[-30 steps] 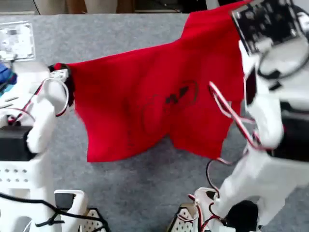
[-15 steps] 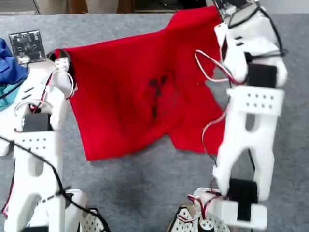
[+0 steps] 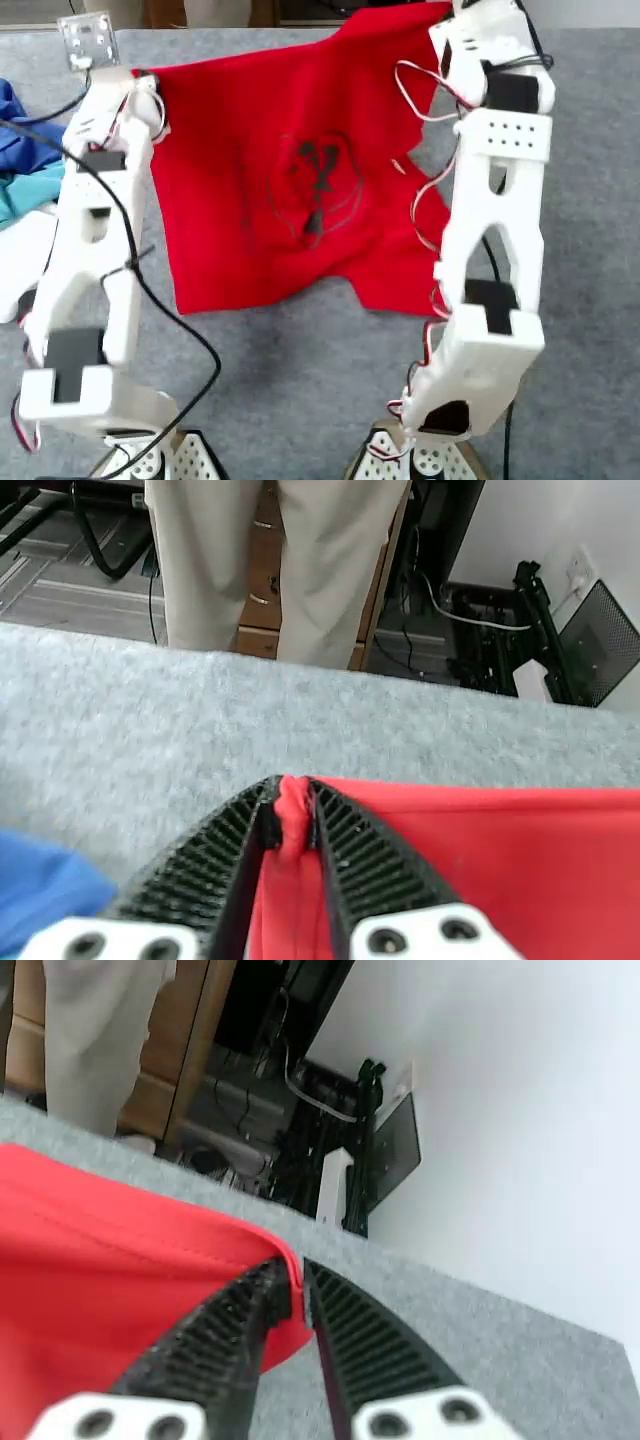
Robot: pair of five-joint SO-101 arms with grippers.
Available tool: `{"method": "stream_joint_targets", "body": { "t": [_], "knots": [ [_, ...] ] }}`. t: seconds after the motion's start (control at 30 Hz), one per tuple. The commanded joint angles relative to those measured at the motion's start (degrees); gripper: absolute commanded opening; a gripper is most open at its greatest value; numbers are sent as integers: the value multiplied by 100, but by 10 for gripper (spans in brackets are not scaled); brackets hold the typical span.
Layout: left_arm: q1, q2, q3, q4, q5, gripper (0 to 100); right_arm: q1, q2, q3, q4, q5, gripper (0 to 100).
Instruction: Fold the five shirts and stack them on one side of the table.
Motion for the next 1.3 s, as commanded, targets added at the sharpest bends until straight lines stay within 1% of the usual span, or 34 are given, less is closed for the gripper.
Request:
{"method": "stream_joint_targets", "body": {
  "t": [0.0,0.23,0.3,0.4,0.47,0.53,0.57,0.6,0.63,0.7,0.8,0.97,1.0,1.07,1.2,1.27],
  "knots": [
    [-176,356,-1134,105,26,19,-48,268,-901,-88,-44,6],
    [-176,1156,-2804,1213,18,19,-207,963,-1807,255,-44,6],
    [-158,1358,-3130,1538,18,19,-295,1095,-1965,598,-35,6],
    [-79,1613,-3305,1855,9,19,-330,1270,-2132,782,-44,6],
    [-70,1807,-3402,1802,9,19,-330,1385,-2229,765,-44,6],
    [-35,2097,-3745,1301,0,19,-347,1516,-2360,695,-35,6],
    [26,2299,-3938,1187,-70,19,-391,1596,-2431,677,-26,6],
    [79,2466,-4149,1301,-255,19,-418,1666,-2510,712,-18,6],
    [123,2615,-4378,1591,-466,19,-426,1719,-2563,738,-26,6],
    [105,2765,-4835,2356,-659,19,-426,1842,-2695,888,-44,6],
    [18,2967,-5231,3130,-624,19,-426,1974,-2800,1029,-44,6],
    [-149,3222,-5609,3297,-352,19,-462,1982,-2905,1486,-18,7],
    [-158,3231,-5644,3464,-343,19,-470,1974,-2914,1670,-18,7],
    [-141,3231,-5714,4079,-387,19,-470,1974,-2914,2031,-9,7],
    [9,3240,-6057,5662,-396,19,-470,1974,-2914,2910,26,8],
    [70,3240,-6189,6198,-396,19,-462,1974,-2923,3262,141,7]
  ]
}}
